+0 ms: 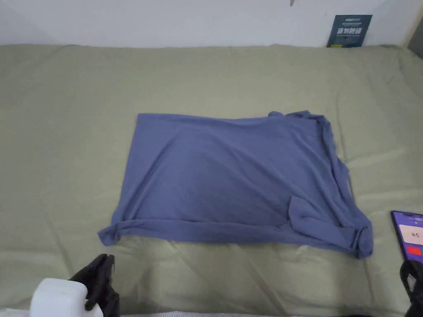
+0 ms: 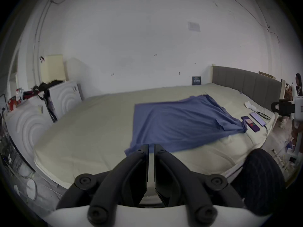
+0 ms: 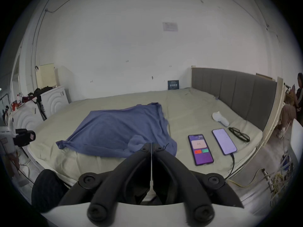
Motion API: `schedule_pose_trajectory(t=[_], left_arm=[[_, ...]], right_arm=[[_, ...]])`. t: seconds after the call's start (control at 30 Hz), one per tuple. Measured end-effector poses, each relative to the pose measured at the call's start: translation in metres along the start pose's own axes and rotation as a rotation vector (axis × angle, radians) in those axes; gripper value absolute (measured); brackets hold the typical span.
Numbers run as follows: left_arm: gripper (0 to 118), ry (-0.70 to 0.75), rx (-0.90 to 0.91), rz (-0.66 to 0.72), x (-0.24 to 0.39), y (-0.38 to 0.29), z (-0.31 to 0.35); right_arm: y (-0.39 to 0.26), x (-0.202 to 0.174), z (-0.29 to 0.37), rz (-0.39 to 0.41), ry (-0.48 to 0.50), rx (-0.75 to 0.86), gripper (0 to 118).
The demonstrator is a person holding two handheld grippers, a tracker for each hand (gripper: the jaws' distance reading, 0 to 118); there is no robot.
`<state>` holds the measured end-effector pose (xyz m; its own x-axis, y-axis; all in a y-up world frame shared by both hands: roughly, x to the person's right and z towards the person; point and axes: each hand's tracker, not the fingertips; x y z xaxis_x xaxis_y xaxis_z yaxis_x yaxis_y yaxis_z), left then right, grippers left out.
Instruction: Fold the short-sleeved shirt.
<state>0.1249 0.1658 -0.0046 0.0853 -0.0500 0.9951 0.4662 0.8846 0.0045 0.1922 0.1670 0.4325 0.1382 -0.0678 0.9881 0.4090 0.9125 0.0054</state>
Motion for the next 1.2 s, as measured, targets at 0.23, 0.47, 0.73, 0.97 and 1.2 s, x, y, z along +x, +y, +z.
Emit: schedule_pose_trajectory(t=[0.23,0.47,0.73,0.97,1.2], left_arm=[[7,0.024,-0.242,0.107,-0.058,-0.010,-0.078],[109,0.044,-0.320,-0.011,-0.077,-0.010,-0.149],[112,0.018,-0.405,-0.067,-0.071,-0.022,-0.213],[11,0.033,-0.472,-0.068,-0.058,-0.020,-0.215],[11,0.019,-0.401,-0.043,-0.051,-0.006,-0.200]], right_arm=[[-0.006,-0.008,-0.011,0.012,0.059,-0.063,2],[0.000,-0.017,-0.023,0.022,0.101,-0.094,2],[0.006,-0.016,-0.038,0.032,0.107,-0.127,3],[0.007,-0.004,-0.052,0.048,0.078,-0.185,3],[-0.007,0.021,-0.105,0.185,-0.026,-0.345,10]])
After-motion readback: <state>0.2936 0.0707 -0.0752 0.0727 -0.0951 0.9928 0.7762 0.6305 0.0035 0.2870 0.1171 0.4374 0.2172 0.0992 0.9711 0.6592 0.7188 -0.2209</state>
